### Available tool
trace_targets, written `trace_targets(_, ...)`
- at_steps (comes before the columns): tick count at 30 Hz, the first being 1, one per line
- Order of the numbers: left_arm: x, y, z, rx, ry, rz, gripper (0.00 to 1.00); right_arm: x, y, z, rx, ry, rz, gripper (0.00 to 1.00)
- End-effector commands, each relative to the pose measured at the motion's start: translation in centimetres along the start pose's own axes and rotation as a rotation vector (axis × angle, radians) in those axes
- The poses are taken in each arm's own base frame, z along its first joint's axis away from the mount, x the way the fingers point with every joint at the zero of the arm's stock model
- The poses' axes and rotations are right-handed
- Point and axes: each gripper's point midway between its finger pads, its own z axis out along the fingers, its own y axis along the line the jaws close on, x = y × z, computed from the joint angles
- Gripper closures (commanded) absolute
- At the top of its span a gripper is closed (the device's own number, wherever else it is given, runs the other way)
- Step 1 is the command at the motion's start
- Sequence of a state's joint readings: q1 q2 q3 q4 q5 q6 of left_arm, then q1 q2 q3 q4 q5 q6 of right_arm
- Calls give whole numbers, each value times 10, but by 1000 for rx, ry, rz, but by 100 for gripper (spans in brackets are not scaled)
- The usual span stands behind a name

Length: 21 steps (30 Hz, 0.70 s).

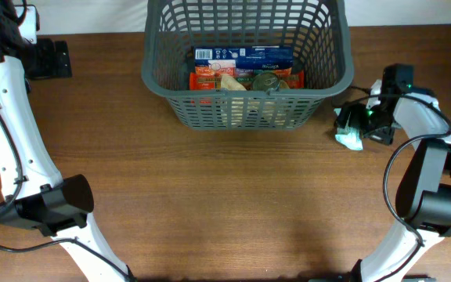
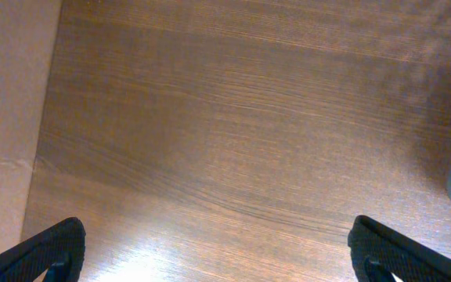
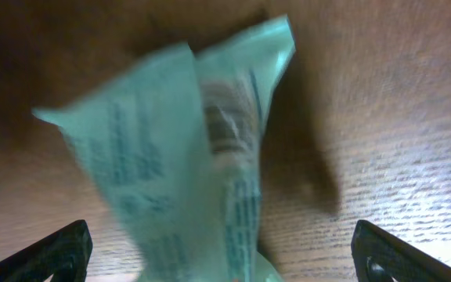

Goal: Pack container
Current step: 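Reach the right gripper to the white-and-green packet and grasp it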

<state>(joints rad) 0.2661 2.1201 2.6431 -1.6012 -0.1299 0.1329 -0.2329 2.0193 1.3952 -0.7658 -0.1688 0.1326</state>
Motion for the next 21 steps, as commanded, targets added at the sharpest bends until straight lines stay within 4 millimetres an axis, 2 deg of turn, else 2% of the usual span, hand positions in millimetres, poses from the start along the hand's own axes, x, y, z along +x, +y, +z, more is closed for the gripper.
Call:
trace_targets(1,1,0,3,9,6,-16,1,6,-4,5,24,3,-5,5)
trace_targets(4,1,0,3,9,6,-16,1,7,-4,8,23,9,-2,12)
trace_targets(6,1,0,3,9,6,-16,1,5,-4,8,22,3,2,21)
trace_targets(9,1,0,3,9,6,-16,1,4,-4,9,21,-4,10,21)
trace_targets(11,1,0,3,9,6,-16,1,2,-4,12,21,-6,11,26)
trace_targets(13,1,0,3,9,6,-16,1,4,-5,18,22,4,15,36)
trace_targets(17,1,0,3,9,6,-16,1,10,-7,25,27,33,34,72)
trace_targets(21,1,0,3,9,6,-16,1,10,-7,19,27,43,40,87)
